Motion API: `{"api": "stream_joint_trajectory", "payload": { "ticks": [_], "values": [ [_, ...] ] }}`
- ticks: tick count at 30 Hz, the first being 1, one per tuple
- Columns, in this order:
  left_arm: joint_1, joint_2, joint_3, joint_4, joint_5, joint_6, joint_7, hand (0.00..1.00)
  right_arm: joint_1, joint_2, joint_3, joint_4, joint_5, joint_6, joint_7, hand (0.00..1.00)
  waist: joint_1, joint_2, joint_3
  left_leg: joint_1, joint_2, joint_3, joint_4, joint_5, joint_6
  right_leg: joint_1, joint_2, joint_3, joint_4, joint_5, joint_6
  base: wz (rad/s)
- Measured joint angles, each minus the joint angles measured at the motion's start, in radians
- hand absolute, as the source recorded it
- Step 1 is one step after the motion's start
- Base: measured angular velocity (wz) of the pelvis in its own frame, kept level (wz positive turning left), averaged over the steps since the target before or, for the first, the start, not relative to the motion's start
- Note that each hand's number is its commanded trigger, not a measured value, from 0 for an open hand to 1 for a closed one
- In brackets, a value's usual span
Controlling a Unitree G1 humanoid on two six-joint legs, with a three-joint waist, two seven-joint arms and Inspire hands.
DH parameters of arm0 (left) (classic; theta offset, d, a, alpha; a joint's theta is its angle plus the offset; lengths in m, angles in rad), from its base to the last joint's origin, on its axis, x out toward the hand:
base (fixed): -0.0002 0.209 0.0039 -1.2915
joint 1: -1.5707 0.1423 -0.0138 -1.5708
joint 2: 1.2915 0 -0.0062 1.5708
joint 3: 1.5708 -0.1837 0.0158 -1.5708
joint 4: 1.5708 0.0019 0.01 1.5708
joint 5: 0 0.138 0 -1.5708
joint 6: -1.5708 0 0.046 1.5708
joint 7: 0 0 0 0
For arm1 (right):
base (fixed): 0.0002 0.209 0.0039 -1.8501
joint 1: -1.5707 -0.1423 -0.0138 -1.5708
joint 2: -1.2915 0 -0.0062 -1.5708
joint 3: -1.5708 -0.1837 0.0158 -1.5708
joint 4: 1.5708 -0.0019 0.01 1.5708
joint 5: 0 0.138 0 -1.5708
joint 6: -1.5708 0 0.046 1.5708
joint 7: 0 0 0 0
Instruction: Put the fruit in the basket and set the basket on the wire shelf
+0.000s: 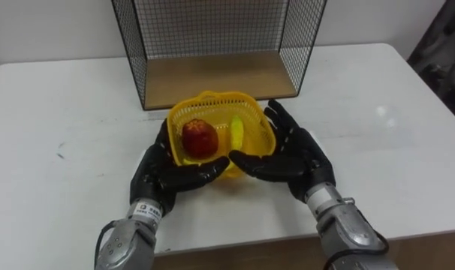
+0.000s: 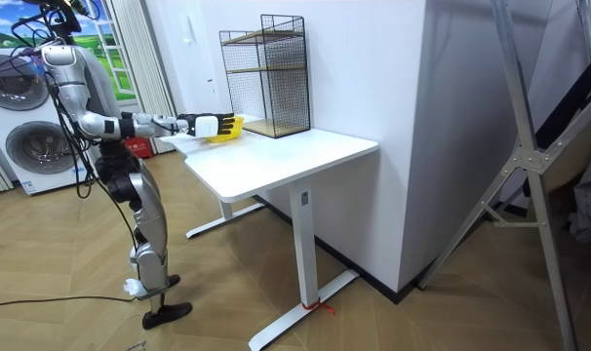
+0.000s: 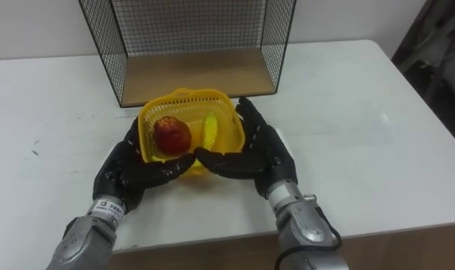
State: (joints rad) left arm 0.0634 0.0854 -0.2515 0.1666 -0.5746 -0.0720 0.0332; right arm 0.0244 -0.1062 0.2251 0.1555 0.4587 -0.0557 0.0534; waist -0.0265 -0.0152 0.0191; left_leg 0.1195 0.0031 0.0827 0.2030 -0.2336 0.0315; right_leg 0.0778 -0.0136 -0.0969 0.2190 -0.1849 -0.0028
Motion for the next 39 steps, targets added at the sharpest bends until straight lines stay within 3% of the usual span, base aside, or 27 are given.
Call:
{"api": "stream_joint_trajectory", "payload": {
  "ticks": [10,25,39],
  "values": [
    [-0.066,-0.003,-0.002,-0.01,-0.001,0.0,0.008,0.0,-0.024,0.001,0.007,-0.026,-0.029,-0.019,-0.066,0.0,-0.011,-0.001,-0.0007,0.003,0.002,0.021,-0.003,0.0,0.0,-0.006,0.003,0.015,0.0,0.005,0.0,-0.06],
    [-0.069,-0.003,0.004,-0.082,0.032,0.0,0.035,0.0,-0.024,0.001,0.009,-0.12,-0.071,-0.019,-0.086,0.0,-0.023,0.013,-0.002,0.008,0.005,0.025,-0.005,0.0,0.0,-0.006,0.004,0.024,0.002,0.005,0.0,0.0],
    [-0.07,-0.005,0.01,-0.103,0.046,-0.008,0.063,0.0,-0.024,0.017,0.009,-0.137,-0.08,-0.02,-0.084,0.0,-0.016,0.01,-0.0028,0.022,0.009,0.024,-0.004,0.0,0.0,0.008,0.004,0.017,0.006,0.005,0.0,0.01]
  ]
}}
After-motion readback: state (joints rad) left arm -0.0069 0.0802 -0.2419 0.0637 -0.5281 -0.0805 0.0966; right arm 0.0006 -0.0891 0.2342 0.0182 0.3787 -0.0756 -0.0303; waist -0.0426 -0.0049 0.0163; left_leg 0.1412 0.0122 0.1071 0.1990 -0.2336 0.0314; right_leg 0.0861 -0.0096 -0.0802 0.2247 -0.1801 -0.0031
